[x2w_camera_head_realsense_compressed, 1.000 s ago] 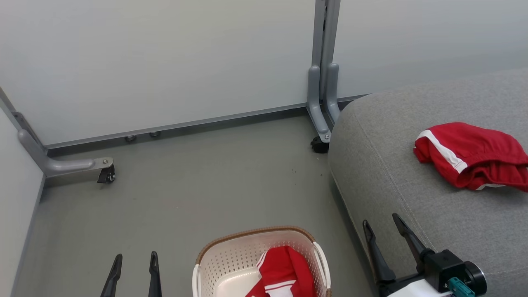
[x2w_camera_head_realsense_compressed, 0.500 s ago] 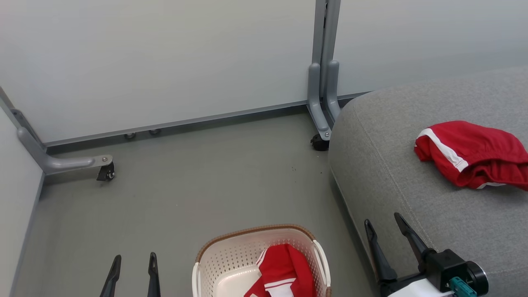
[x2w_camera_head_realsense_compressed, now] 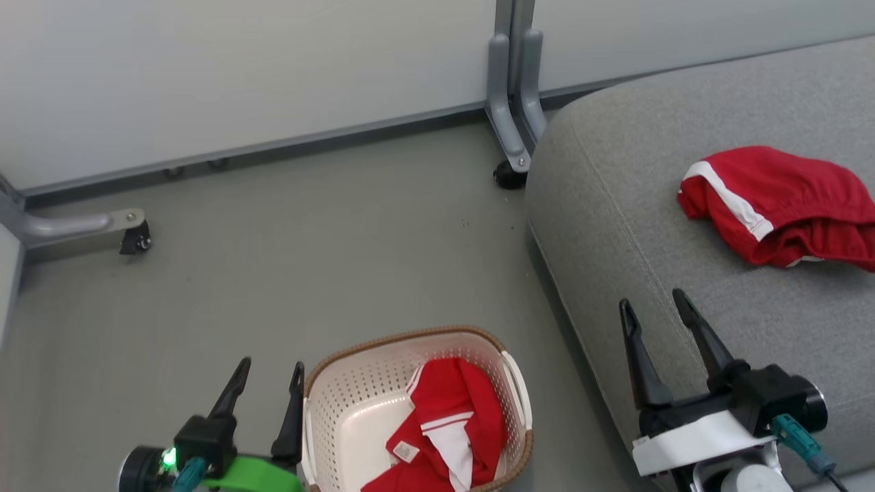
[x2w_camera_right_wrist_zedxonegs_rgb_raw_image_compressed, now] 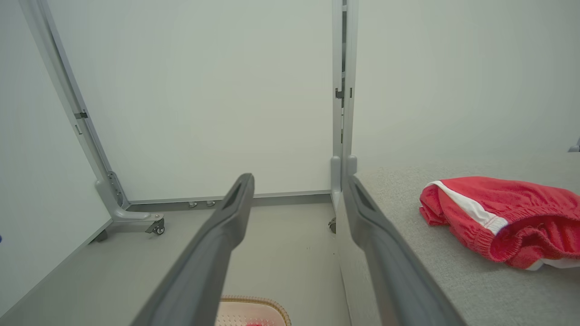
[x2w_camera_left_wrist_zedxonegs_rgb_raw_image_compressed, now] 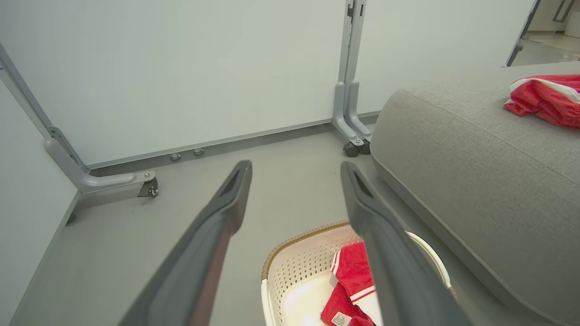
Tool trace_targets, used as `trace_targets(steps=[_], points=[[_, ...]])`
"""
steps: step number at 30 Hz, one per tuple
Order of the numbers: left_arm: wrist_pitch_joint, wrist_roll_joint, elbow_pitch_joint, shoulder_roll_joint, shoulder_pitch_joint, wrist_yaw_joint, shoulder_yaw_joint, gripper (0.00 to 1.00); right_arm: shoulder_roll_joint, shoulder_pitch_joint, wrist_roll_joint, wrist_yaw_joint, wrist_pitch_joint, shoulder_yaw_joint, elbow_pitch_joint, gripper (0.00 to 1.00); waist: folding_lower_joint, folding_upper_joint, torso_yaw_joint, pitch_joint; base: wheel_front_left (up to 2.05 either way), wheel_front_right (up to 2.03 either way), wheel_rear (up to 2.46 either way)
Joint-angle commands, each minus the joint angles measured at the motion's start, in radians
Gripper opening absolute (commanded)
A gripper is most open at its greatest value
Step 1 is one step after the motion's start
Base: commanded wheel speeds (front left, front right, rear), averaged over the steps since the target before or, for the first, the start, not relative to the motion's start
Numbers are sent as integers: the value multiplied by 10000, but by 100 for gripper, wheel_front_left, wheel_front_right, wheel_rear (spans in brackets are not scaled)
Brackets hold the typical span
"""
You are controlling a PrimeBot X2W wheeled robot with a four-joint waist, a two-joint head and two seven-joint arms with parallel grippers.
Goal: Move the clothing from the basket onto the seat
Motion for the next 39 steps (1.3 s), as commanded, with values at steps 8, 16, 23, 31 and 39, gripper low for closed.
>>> trace_targets(steps=[8, 16, 23, 31, 39], points=[[1, -752, 1248, 1285, -2602, -42, -2601, 100, -16, -1218, 48, -17, -33, -409, -835, 100, 0, 0, -1223, 3207, 0, 0, 0], [10, -1458, 2901, 2449, -4815, -43, -4870, 100, -12, -2030, 500, -17, -33, -1169, -1794, 100, 0, 0, -1828, 5199, 0, 0, 0], [211, -2281, 4166, 2970, -6567, -42, -6664, 100, -6, -2672, 1073, -17, -33, -1657, -2465, 100, 0, 0, -2189, 6804, 0, 0, 0], [1002, -3144, 5192, 3135, -8116, -41, -8249, 100, -5, -3193, 1872, -17, -33, -1782, -2774, 100, 0, 0, -2607, 8191, 0, 0, 0], [1309, -3277, 5975, 3156, -9347, -40, -9157, 100, -5, -3373, 2192, -17, -33, -1493, -3013, 100, 0, 0, -2944, 9031, 0, 0, 0]])
